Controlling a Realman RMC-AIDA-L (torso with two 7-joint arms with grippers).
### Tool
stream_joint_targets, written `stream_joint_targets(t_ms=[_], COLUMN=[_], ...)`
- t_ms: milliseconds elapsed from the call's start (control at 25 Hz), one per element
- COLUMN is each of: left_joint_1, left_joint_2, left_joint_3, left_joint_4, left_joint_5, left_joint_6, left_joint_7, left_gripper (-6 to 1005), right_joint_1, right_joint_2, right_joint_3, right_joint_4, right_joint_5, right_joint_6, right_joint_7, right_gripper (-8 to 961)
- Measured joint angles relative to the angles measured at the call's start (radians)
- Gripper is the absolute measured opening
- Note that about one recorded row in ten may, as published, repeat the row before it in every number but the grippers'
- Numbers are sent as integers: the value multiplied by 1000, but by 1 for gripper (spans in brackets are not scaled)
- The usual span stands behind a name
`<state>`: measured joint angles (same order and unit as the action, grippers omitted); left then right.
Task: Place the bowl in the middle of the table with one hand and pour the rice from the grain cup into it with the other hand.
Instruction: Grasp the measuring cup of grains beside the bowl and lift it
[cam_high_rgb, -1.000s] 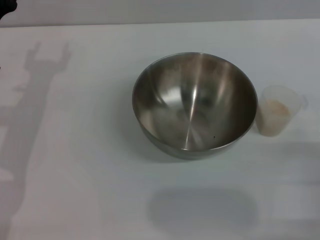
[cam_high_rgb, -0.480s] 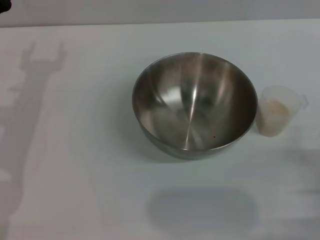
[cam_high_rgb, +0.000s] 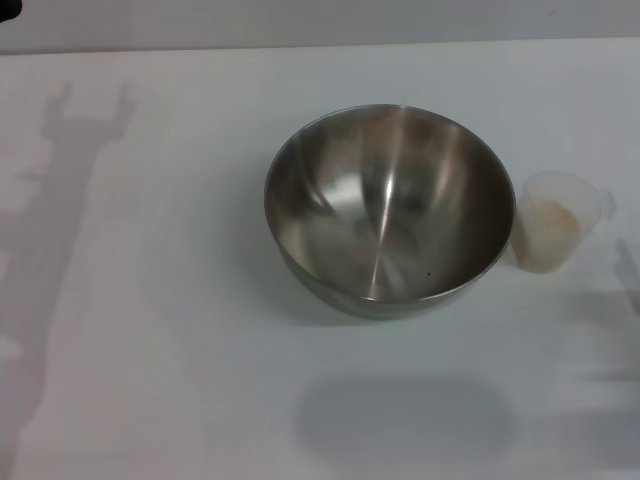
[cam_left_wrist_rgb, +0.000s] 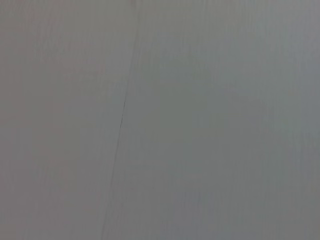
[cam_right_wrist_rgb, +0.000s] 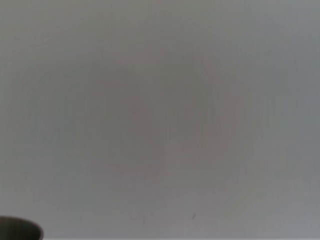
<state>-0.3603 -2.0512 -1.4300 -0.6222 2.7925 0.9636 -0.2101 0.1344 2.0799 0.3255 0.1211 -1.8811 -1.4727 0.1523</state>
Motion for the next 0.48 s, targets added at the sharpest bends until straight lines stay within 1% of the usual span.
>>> stream_joint_targets(t_ms=[160, 480], left_joint_1=[0, 0], left_joint_2=[1, 2], left_joint_3=[-1, -1], left_joint_4=[-2, -6], left_joint_5=[0, 0], left_joint_6=[0, 0], left_joint_7=[0, 0], left_gripper=[796, 796], right_joint_1=[8, 19], right_joint_2=[0, 1], right_joint_3=[-18, -21], right_joint_4=[-1, -2], right_joint_5=[0, -1], right_joint_6=[28, 68], right_joint_7=[0, 0], right_gripper=[765, 765])
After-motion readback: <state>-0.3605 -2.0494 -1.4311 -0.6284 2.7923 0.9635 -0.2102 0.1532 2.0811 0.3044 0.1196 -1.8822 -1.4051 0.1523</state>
